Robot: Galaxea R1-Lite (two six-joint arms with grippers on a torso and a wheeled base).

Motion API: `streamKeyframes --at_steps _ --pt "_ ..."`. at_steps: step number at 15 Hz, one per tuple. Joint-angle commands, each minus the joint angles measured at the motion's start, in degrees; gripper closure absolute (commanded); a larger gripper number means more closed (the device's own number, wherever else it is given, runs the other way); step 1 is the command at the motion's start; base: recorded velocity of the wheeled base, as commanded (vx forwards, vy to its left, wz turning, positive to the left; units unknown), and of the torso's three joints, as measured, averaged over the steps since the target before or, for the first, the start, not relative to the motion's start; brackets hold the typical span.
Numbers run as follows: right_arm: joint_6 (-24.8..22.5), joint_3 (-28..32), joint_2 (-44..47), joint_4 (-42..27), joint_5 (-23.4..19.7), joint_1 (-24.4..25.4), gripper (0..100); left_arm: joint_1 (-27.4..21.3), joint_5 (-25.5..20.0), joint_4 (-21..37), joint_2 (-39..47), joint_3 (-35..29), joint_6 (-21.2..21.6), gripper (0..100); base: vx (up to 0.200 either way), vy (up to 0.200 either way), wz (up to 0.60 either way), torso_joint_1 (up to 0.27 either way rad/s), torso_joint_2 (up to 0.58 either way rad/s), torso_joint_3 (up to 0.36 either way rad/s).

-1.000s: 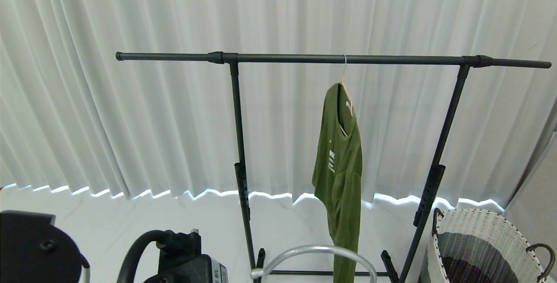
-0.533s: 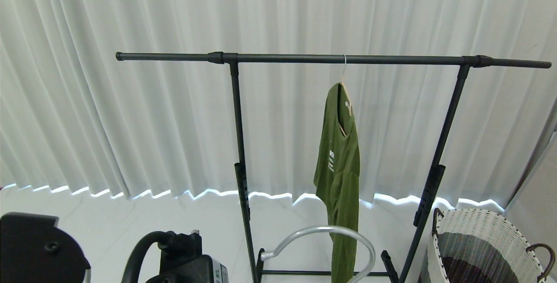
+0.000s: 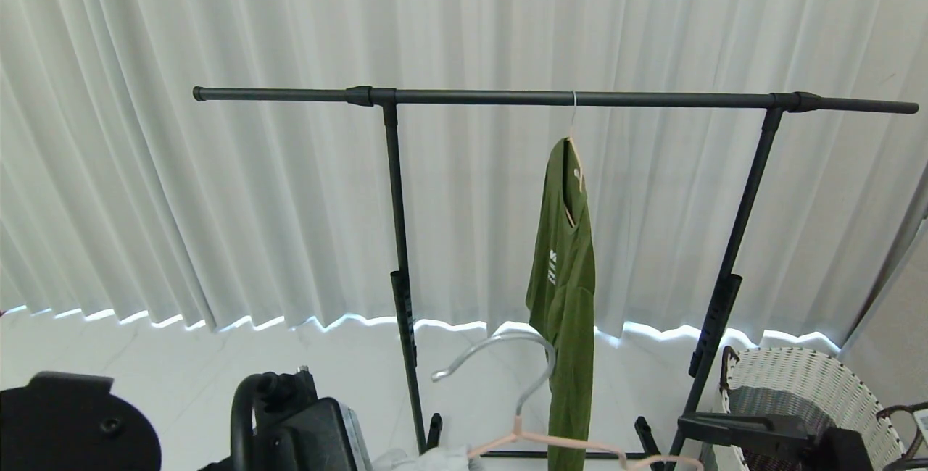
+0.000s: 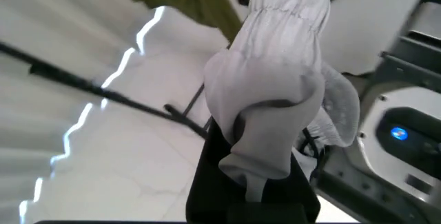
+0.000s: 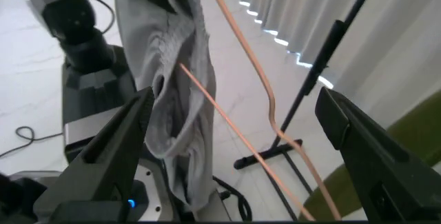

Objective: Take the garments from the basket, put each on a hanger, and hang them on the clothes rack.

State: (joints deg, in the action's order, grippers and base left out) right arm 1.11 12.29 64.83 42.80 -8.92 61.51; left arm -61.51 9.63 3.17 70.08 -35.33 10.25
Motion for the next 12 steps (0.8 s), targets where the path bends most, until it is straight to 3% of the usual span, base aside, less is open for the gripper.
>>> streamKeyframes --at_steps 1,3,7,12 --pt "-0.05 0.46 2.85 -0.17 -0.04 -1.13 0 3.42 2.32 -0.09 0.4 -0.27 -0.58 100 0.0 0.0 0.0 0.0 0.0 0.0" --pt "0.03 1.07 5.4 -0.17 0.05 -1.22 0 7.81 2.85 -0.8 -0.12 -1.23 -1.2 100 0.0 0.0 0.0 0.0 0.0 0.0" --pt "1.0 4.32 12.34 -0.09 0.75 -2.1 0 9.39 4.43 -0.88 -0.83 -7.83 -10.08 100 0.0 0.0 0.0 0.0 0.0 0.0" --pt "9.0 12.06 21.74 0.0 3.83 -3.59 0 9.39 4.43 -4.49 -1.79 -11.08 -9.9 100 0.0 0.0 0.0 0.0 0.0 0.0"
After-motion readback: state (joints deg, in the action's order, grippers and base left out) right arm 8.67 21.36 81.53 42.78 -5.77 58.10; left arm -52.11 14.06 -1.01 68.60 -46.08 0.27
